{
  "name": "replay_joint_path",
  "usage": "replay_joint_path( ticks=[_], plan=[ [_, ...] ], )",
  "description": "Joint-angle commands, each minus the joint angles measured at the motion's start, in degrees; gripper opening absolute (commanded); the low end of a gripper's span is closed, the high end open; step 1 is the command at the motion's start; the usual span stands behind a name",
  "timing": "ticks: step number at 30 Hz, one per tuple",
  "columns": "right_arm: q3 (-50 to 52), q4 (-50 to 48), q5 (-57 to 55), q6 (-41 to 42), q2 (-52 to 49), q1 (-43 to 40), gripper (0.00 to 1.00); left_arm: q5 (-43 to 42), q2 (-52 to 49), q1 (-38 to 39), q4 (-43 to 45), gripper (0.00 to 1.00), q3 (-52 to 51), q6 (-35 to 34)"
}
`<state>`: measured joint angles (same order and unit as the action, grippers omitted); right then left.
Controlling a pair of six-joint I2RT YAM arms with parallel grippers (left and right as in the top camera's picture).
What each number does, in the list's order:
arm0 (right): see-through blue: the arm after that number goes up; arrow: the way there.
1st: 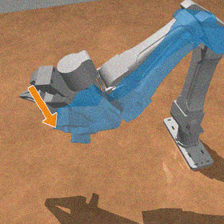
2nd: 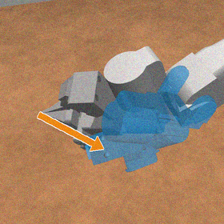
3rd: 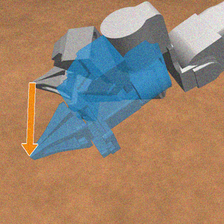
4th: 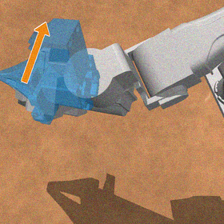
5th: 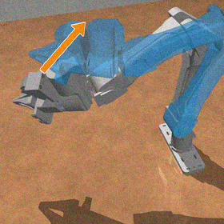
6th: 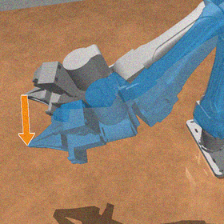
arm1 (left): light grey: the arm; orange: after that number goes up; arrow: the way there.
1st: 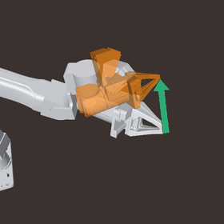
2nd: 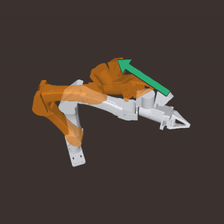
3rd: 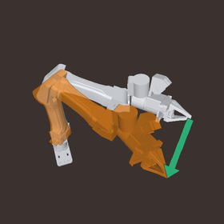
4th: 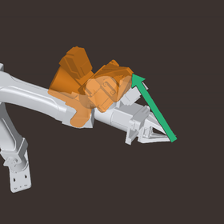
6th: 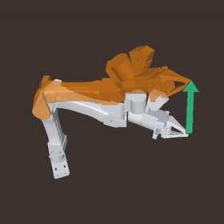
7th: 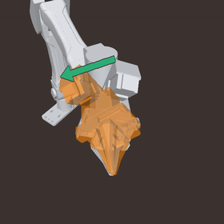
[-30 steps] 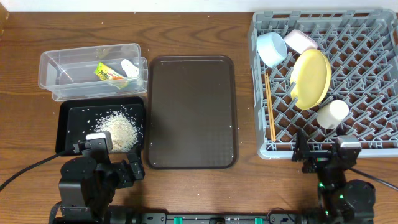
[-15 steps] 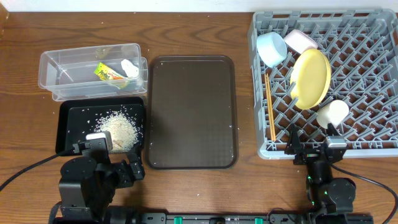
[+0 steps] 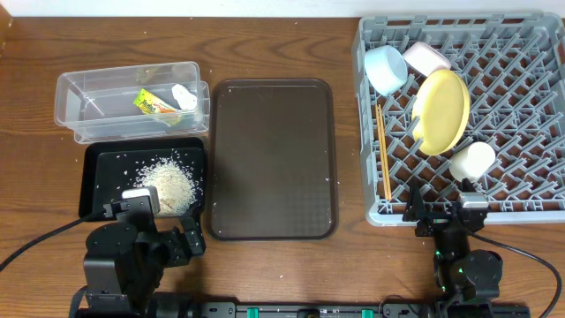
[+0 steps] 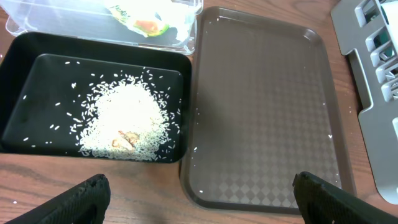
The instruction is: Sort waste into correct bins and load items into the dishwasher rack
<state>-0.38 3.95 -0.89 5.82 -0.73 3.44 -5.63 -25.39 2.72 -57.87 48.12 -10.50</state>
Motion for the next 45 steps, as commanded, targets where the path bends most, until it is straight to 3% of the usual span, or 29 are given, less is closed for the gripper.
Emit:
replay_joint_path(
  ticks=[1, 45],
  plan=[
    [0.1, 0.2, -0.4, -0.3, 0.2, 0.2, 0.99, 0.5, 0.1, 0.0, 0.1, 0.96, -0.3, -0.3],
    [0.1, 0.2, -0.4, -0.3, 0.2, 0.2, 0.99, 0.5, 2.9, 0.0, 0.1, 0.96, -0.8, -0.3]
  ],
)
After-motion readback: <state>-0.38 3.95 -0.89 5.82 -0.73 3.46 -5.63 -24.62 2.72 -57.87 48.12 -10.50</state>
